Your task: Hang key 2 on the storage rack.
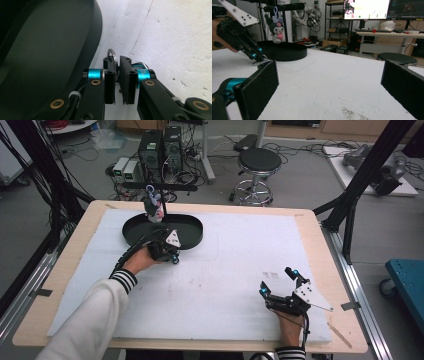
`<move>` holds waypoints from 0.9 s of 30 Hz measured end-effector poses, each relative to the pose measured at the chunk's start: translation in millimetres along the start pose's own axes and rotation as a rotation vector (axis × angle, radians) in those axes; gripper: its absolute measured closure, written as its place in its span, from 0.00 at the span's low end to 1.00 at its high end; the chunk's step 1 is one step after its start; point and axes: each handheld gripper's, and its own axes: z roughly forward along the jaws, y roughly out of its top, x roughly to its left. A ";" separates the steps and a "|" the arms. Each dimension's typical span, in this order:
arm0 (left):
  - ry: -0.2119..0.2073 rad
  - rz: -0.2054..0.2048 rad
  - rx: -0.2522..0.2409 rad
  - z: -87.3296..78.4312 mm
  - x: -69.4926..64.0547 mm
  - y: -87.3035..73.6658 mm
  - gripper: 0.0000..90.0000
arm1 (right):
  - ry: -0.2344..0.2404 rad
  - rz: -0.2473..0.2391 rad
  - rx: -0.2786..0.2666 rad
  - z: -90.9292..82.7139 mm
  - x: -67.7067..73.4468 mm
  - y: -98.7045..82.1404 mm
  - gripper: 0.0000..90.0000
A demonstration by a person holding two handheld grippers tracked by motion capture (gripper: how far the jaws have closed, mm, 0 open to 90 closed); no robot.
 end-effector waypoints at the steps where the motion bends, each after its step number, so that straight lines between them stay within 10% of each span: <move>1: 0.000 -0.008 -0.003 0.0 0.3 0.0 0.92 | 0.000 -0.002 0.001 -0.1 -0.1 0.0 0.01; 27: -0.023 -0.100 -0.070 -9.8 5.5 0.2 0.98 | 0.000 -0.001 0.000 0.0 -0.1 0.0 0.01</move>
